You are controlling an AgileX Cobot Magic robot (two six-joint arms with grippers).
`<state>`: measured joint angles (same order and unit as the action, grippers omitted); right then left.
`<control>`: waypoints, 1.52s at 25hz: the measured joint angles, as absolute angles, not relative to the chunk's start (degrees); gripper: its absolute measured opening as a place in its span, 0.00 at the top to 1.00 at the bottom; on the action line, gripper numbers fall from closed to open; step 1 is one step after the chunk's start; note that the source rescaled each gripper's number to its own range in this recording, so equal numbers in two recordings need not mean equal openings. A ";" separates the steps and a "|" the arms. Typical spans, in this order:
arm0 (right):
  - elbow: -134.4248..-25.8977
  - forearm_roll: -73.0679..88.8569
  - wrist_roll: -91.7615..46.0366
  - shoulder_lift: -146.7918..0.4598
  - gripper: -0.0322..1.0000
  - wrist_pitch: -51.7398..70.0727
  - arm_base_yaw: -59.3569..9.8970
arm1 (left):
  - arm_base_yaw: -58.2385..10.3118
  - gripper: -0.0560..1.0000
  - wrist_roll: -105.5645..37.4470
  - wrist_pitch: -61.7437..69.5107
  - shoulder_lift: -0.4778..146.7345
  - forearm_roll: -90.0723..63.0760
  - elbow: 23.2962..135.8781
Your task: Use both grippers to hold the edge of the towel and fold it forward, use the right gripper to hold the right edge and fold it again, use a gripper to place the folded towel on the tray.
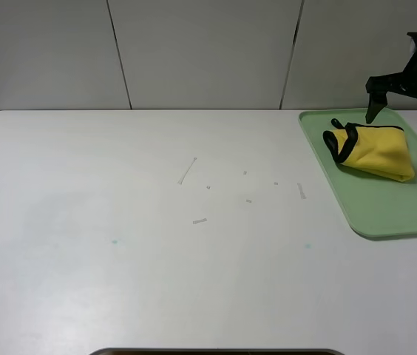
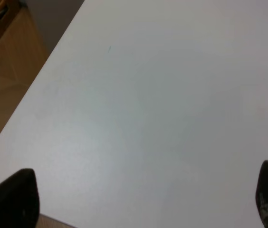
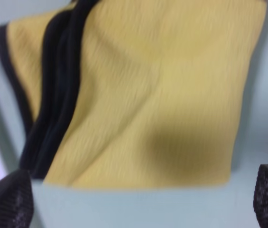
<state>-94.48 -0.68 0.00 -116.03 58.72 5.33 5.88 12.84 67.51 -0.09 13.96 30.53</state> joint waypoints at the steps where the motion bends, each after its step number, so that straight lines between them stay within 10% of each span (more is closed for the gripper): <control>1: -94.48 0.00 0.00 -115.20 0.00 60.13 5.33 | 5.88 0.09 12.84 67.51 -0.09 13.96 30.53; 25: -93.97 7.23 0.00 -93.74 0.00 69.47 5.33 | 5.88 0.09 12.84 67.51 -0.09 13.96 30.53; 38: -70.36 7.60 0.00 -68.80 0.00 69.51 5.33 | 5.88 0.09 12.84 67.51 -0.09 13.96 30.53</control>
